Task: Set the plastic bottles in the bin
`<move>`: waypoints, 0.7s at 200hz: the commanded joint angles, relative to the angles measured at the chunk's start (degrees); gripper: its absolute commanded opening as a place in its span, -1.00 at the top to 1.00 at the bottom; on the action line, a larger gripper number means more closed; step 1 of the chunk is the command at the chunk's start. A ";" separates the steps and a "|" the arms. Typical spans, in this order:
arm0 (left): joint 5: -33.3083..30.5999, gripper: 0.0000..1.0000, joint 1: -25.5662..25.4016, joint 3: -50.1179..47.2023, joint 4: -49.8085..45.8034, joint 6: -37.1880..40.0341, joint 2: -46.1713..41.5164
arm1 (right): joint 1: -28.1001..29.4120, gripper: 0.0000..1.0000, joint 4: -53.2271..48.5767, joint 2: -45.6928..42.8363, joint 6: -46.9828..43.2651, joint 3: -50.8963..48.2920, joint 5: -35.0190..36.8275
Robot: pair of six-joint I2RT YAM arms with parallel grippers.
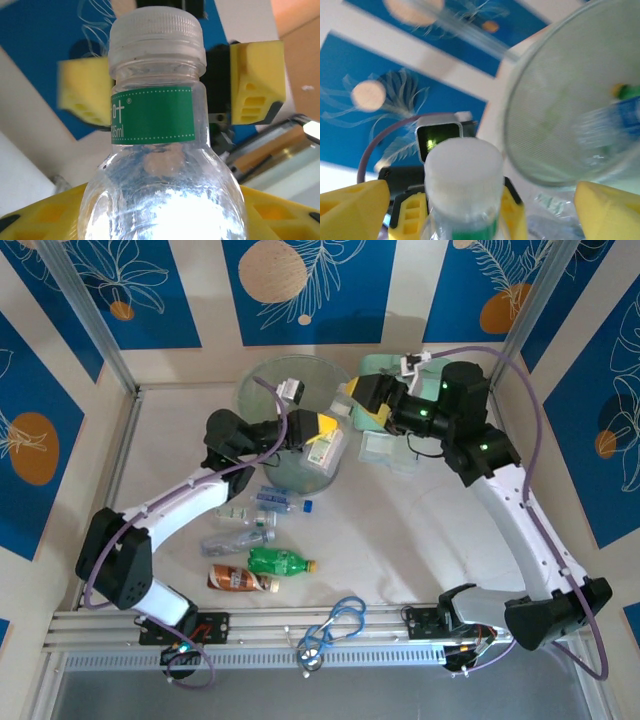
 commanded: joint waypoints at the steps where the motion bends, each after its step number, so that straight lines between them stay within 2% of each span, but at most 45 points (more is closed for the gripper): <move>1: -3.40 0.03 3.04 6.21 -19.30 13.18 -4.72 | -2.58 -0.96 -16.22 -3.06 -2.65 3.84 13.01; 19: -9.38 -0.02 4.81 13.45 -41.13 25.05 -5.58 | -4.08 -0.98 -16.81 -5.90 -1.69 1.09 13.09; 32: -17.85 -0.04 5.59 20.12 -57.74 33.89 -4.55 | -4.18 -0.98 -16.98 -7.94 -1.40 -1.28 13.28; 46: -25.27 -0.03 6.37 26.60 -68.83 39.11 -2.06 | -4.20 -0.98 -17.65 -9.89 -0.84 -3.87 13.29; 86: -34.69 -0.03 7.20 37.25 -80.78 46.12 4.44 | -3.97 -0.94 -19.92 -15.01 0.41 -11.92 12.55; 140: -39.87 -0.05 7.29 42.06 -87.17 51.34 10.82 | -3.50 -0.93 -22.42 -20.13 2.08 -19.32 12.89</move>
